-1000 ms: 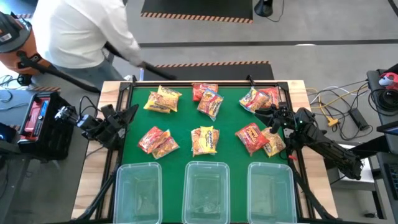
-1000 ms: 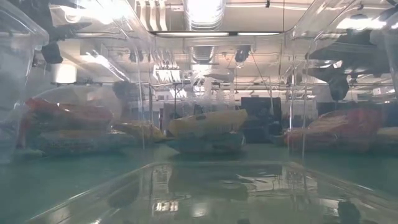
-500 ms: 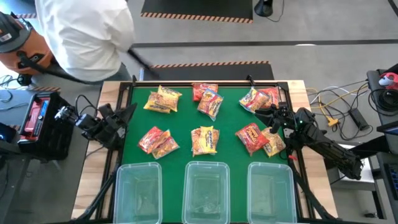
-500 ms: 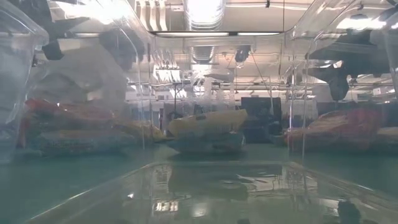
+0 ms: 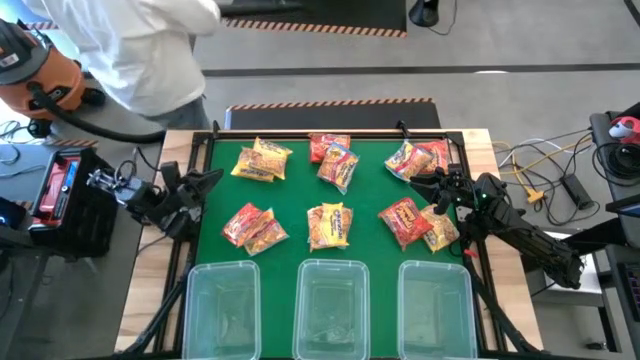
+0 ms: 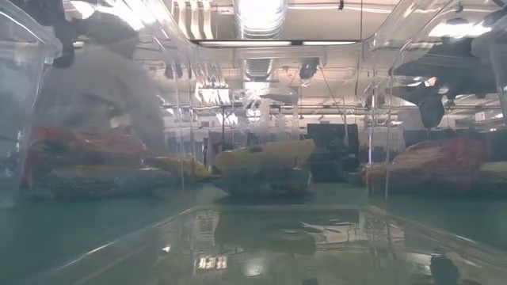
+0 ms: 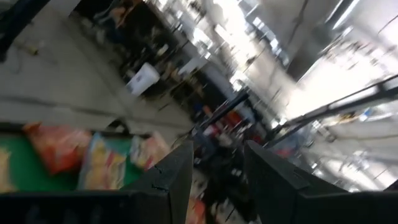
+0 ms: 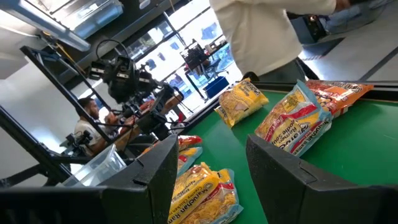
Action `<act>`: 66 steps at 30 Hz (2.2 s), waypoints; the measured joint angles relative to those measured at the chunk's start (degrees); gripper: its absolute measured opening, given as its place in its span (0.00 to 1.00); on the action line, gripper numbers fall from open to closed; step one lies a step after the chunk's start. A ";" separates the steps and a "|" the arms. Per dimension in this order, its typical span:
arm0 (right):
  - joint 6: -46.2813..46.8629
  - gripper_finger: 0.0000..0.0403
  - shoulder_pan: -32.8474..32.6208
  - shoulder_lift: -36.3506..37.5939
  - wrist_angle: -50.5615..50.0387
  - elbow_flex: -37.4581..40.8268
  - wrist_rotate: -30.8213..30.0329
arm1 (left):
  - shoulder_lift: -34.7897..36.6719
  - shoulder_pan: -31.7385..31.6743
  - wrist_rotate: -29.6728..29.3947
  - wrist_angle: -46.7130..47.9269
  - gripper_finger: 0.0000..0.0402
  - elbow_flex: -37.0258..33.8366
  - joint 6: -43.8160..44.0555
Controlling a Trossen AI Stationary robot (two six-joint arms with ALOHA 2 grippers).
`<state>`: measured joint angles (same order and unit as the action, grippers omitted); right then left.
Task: Sort Maruchan noodles
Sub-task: Put the orange noodle pack into the left transparent bin
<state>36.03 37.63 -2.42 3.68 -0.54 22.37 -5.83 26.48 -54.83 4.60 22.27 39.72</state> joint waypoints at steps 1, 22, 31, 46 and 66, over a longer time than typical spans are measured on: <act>-0.02 0.44 0.00 0.00 -0.01 -0.01 0.01 | -0.43 -0.02 -0.01 3.89 0.32 1.05 2.63; -0.02 0.44 0.00 -0.01 -0.01 0.00 0.01 | -18.58 -5.84 3.39 37.50 0.32 19.39 11.85; -0.01 0.44 0.00 0.00 0.00 -0.01 0.02 | -26.68 -11.15 12.78 46.44 0.32 24.21 11.80; 0.00 0.44 0.00 0.00 0.00 -0.02 0.02 | -36.88 -30.44 32.17 47.81 0.32 26.59 -1.69; -0.02 0.44 0.00 0.00 0.00 0.00 0.02 | -47.34 -40.63 43.96 48.46 0.67 26.06 -6.86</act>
<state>36.01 37.63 -2.42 3.68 -0.54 22.39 -53.17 -14.15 -10.87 53.05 48.34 32.87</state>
